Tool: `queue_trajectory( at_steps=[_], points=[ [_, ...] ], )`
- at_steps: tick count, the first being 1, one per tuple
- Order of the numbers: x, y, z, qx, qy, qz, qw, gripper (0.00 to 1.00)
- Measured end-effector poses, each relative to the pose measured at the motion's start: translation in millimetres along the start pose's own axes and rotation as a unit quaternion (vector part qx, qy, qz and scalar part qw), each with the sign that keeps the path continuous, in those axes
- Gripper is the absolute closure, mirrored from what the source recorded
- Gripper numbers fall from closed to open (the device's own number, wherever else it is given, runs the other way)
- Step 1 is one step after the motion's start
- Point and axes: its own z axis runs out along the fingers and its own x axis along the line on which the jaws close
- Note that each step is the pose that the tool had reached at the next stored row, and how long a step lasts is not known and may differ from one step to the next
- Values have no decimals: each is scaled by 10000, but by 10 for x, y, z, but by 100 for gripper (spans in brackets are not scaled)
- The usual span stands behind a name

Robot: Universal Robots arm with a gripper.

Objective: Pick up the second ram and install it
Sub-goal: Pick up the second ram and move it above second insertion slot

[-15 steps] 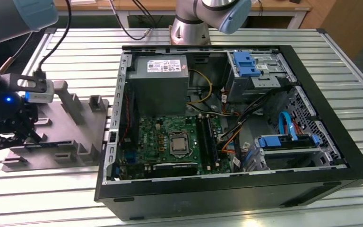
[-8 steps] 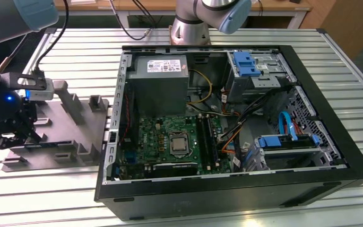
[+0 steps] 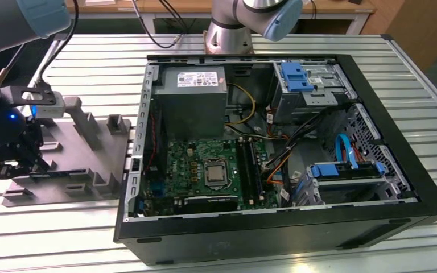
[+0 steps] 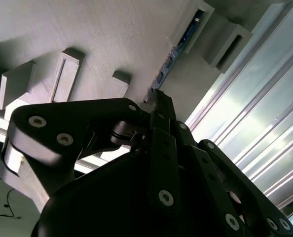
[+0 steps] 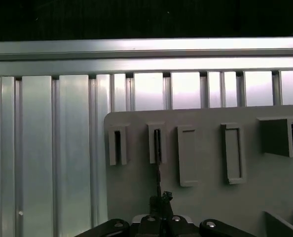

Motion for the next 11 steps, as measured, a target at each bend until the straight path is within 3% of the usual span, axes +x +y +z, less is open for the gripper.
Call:
queue_trajectory(
  at_steps=[4, 11],
  points=[
    [0, 0, 0, -5, 3, -219, 9998, 89],
    [0, 0, 0, -6, 3, -249, 9997, 89]
  ],
)
